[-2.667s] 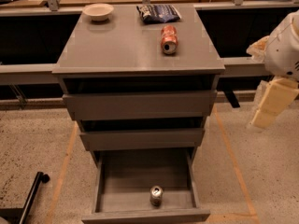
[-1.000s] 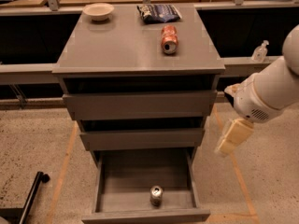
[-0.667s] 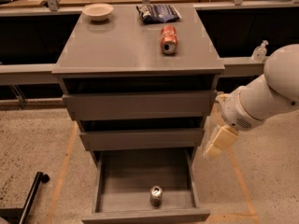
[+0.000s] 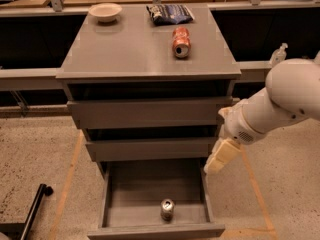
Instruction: Pick 7up can from bottom drawer and place on counter
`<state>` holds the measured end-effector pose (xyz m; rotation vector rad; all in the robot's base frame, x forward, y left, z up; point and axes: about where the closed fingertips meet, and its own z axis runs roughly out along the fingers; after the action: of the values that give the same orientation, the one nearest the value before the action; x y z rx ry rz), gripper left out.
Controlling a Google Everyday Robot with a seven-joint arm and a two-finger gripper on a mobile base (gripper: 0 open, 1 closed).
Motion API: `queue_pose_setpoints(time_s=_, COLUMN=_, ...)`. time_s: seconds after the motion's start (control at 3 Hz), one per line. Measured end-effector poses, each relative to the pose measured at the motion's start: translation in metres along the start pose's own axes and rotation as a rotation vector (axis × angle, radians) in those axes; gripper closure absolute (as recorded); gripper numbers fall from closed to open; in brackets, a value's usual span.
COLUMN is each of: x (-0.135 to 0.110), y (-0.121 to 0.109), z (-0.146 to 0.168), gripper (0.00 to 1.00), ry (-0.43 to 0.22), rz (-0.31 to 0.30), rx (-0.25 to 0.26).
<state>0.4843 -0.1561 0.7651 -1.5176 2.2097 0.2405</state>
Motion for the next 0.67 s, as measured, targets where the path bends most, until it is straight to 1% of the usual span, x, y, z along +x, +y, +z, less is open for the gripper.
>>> queue_pose_setpoints(time_s=0.33, x=-0.009, y=0.004, z=0.046, gripper=0.0, ry=-0.053, rz=0.019, rx=-0.062)
queue_pose_setpoints(time_s=0.67, x=-0.01, y=0.007, z=0.112, gripper=0.0, ry=-0.077, rz=0.038, rx=-0.138)
